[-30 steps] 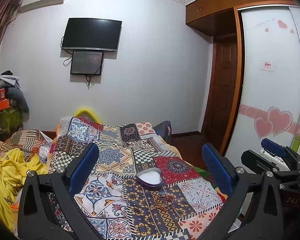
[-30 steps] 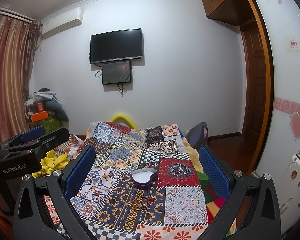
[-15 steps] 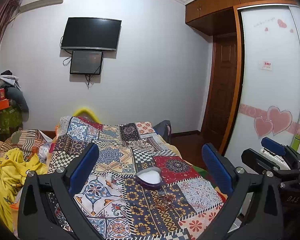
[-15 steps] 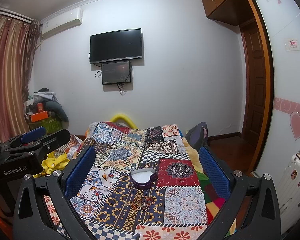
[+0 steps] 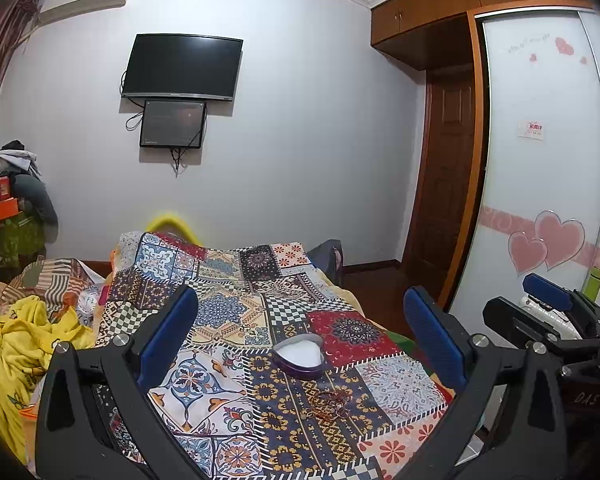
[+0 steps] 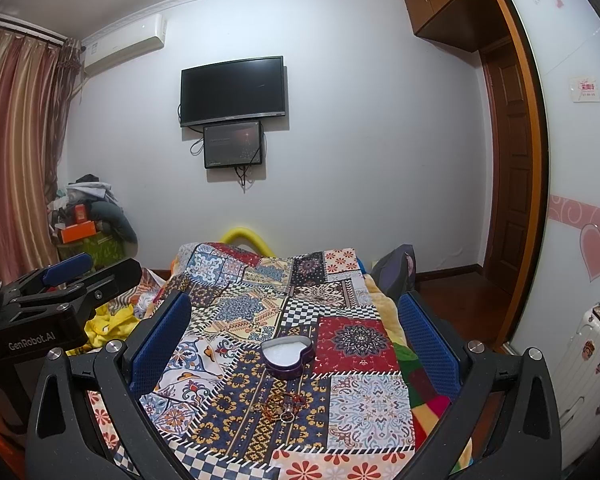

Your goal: Organize jewelry

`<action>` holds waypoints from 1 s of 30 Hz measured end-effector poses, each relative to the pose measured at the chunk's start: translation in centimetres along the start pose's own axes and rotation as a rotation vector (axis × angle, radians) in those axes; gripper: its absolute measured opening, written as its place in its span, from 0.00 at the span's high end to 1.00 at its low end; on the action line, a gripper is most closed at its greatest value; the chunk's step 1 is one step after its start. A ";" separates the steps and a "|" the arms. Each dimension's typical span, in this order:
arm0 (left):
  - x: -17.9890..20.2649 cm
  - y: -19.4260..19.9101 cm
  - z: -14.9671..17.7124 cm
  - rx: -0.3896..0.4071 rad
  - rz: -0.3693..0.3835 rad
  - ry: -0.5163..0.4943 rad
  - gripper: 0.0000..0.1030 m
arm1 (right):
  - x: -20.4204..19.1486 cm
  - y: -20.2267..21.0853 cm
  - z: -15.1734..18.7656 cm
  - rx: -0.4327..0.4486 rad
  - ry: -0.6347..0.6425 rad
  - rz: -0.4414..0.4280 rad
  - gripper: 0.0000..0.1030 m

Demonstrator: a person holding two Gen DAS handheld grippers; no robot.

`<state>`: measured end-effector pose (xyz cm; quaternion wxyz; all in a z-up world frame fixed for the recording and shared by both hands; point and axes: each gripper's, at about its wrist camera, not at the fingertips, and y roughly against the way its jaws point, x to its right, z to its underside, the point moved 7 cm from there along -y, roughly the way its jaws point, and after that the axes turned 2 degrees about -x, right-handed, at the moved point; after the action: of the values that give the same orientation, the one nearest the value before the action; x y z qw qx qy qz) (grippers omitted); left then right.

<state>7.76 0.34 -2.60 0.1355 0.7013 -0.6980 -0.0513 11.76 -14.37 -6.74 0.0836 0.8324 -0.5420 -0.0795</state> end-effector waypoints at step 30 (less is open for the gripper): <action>-2.1 -5.7 3.1 -0.149 -0.048 0.004 0.00 | 1.8 -4.6 3.8 -0.143 -0.001 0.045 0.00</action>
<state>12.41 2.01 -7.30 0.1872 0.7059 -0.6750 -0.1050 15.68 -14.36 -11.57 0.1442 0.8120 -0.5535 -0.1164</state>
